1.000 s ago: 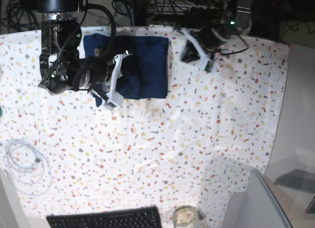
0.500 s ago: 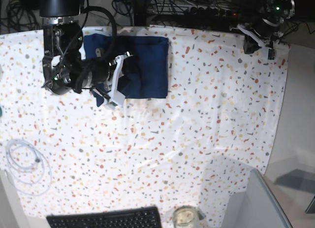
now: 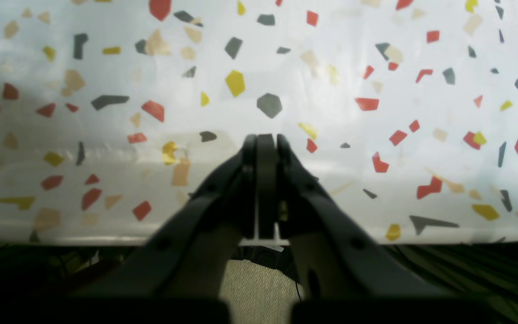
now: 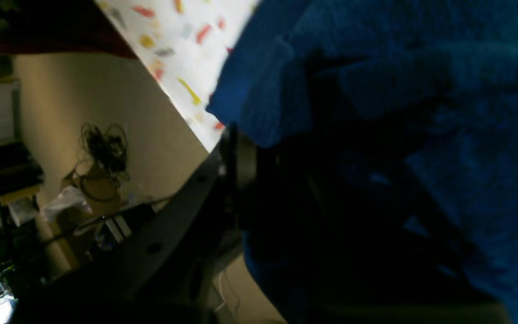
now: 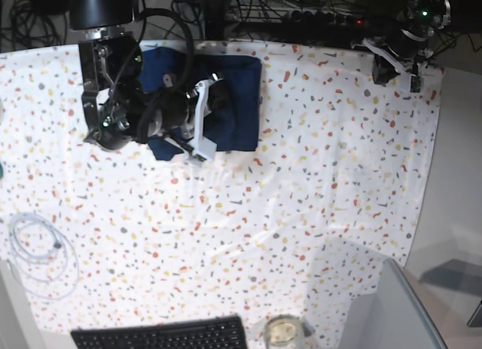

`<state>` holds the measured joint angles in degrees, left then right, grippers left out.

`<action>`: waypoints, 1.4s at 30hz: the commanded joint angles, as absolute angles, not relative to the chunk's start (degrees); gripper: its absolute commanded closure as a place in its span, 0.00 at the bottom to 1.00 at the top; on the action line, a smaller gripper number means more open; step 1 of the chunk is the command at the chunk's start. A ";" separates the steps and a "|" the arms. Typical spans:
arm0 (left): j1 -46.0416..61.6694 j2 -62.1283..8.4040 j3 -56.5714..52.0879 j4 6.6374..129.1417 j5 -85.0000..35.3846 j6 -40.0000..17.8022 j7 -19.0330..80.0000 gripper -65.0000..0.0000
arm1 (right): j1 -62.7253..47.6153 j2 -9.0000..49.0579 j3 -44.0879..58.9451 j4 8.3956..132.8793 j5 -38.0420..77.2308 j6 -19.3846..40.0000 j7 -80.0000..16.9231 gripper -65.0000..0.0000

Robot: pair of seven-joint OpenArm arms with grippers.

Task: Layout the t-shirt on the table in an organized manner, then fold the t-shirt properly
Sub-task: 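Press and tuck the folded bundle with the right gripper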

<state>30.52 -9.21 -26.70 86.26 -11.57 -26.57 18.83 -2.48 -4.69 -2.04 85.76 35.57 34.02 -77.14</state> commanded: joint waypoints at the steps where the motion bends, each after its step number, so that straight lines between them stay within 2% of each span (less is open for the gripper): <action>1: 30.73 -9.80 -26.95 86.99 -12.00 -26.77 17.71 1.00 | -1.45 -4.62 -1.71 86.29 36.35 34.07 -76.35 0.99; 8: 30.73 -9.80 -26.95 86.99 -12.09 -26.77 17.71 1.00 | -1.45 -4.62 -1.80 86.29 36.26 34.07 -73.98 0.98; 10: 30.73 -9.80 -26.95 86.99 -12.09 -26.77 17.71 1.00 | -1.45 -4.62 -1.89 86.29 36.26 34.07 -73.98 0.92; 16: 30.73 -9.80 -26.95 85.76 -11.91 -26.77 17.71 1.00 | -1.36 -4.62 -1.98 86.29 36.26 34.07 -73.98 0.63; 22: 30.64 -9.80 -26.95 85.32 -12.09 -26.77 17.71 1.00 | -0.92 -4.79 -2.15 86.29 36.26 34.07 -73.98 0.51; 31: 30.73 -9.80 -26.95 85.32 -12.09 -26.77 17.71 1.00 | 1.80 -5.23 -2.59 83.65 36.26 34.07 -73.98 0.52; 37: 30.73 -9.80 -26.95 85.32 -12.09 -26.77 17.71 1.00 | 7.78 -5.14 -12.97 76.97 36.35 34.07 -73.98 0.52; 42: 30.73 -9.80 -27.21 85.32 -12.18 -26.77 17.71 1.00 | 10.95 -6.55 -18.15 77.05 36.35 34.07 -73.98 0.52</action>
<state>30.48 -9.21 -26.92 84.51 -11.57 -26.57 18.81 9.63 -5.61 -18.04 76.05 35.05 34.04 -74.89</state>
